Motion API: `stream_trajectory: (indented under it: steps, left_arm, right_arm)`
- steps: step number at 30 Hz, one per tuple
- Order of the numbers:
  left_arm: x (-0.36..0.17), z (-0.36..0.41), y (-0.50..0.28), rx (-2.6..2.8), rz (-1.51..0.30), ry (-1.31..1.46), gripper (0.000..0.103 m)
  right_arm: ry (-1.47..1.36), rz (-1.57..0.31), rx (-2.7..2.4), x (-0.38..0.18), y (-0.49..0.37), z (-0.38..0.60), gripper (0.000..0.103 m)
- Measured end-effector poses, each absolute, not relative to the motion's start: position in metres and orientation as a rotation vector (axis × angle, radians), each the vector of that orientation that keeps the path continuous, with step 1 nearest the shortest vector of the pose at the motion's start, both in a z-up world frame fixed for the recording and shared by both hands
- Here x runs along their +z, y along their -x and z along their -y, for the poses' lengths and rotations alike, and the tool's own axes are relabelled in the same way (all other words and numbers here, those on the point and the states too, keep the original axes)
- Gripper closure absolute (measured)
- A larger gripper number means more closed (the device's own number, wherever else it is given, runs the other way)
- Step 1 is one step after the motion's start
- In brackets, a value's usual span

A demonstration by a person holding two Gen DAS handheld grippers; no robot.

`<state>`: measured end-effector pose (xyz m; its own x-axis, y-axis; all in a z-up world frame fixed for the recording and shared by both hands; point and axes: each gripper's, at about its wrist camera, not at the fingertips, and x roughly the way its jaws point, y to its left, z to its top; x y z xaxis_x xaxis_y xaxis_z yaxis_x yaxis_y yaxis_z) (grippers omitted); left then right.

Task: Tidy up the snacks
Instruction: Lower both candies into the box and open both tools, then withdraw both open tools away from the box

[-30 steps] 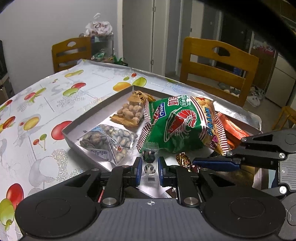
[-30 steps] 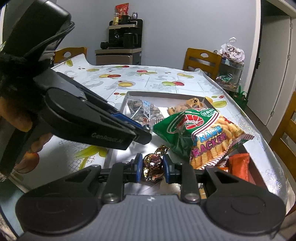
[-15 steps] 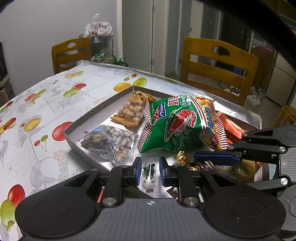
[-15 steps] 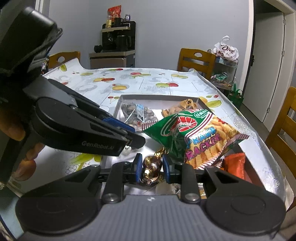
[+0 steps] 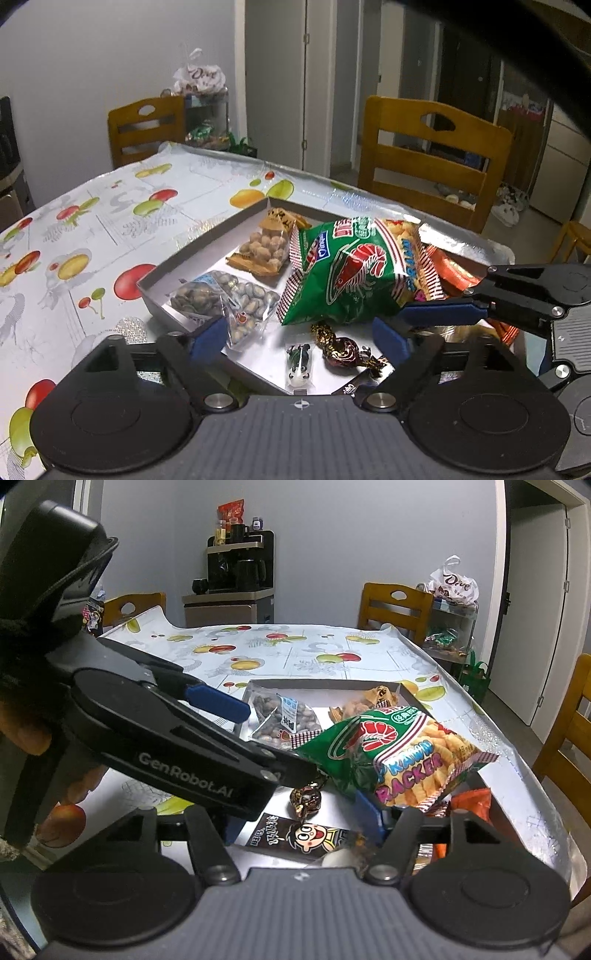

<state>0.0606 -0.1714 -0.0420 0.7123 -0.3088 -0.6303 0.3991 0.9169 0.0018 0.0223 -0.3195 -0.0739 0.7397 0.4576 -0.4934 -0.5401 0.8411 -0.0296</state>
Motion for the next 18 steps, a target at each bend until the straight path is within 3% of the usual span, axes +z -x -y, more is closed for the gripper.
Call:
stream_trajectory:
  steps: [3,12,18]
  left_arm:
    - [-0.038,0.168,-0.055,-0.408,-0.653,-0.130,0.001]
    - [-0.031,0.142,-0.033,-0.439,-0.613,-0.129,0.000]
    - [-0.041,0.110,-0.022,-0.434,-0.619,-0.121,0.000]
  right_arm:
    - [0.175,-0.489,0.545,-0.070,-0.018,0.320,0.031]
    - [0.154,-0.464,0.484,-0.051,0.016,0.321,0.007]
    - [0.060,-0.491,0.326,-0.053,0.047,0.321,0.003]
